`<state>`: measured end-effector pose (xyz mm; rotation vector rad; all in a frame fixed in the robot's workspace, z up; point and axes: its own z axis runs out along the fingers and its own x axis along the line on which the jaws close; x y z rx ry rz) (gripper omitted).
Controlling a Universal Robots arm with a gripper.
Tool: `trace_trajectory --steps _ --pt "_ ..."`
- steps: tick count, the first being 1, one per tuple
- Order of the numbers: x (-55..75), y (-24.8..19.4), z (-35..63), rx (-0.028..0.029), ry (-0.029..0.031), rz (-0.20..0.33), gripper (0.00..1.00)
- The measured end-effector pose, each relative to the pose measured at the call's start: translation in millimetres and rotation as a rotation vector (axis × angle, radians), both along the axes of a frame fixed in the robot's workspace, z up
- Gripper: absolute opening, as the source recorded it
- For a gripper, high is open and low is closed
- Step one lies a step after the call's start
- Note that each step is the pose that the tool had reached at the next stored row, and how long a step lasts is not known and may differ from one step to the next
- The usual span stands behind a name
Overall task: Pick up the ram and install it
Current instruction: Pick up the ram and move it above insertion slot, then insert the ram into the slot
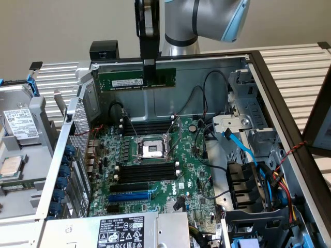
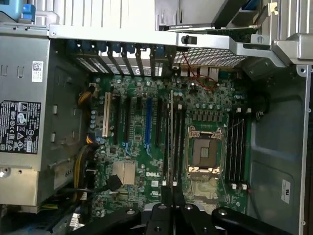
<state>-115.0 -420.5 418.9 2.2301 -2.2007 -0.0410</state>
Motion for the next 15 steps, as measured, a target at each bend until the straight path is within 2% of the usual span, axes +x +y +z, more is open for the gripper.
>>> trace_trajectory --steps 6,15 --pt "2.4 27.0 -4.2 0.0003 -0.0001 0.000 0.12" --pt "8.7 27.9 -4.2 0.0001 0.0001 0.001 0.12"
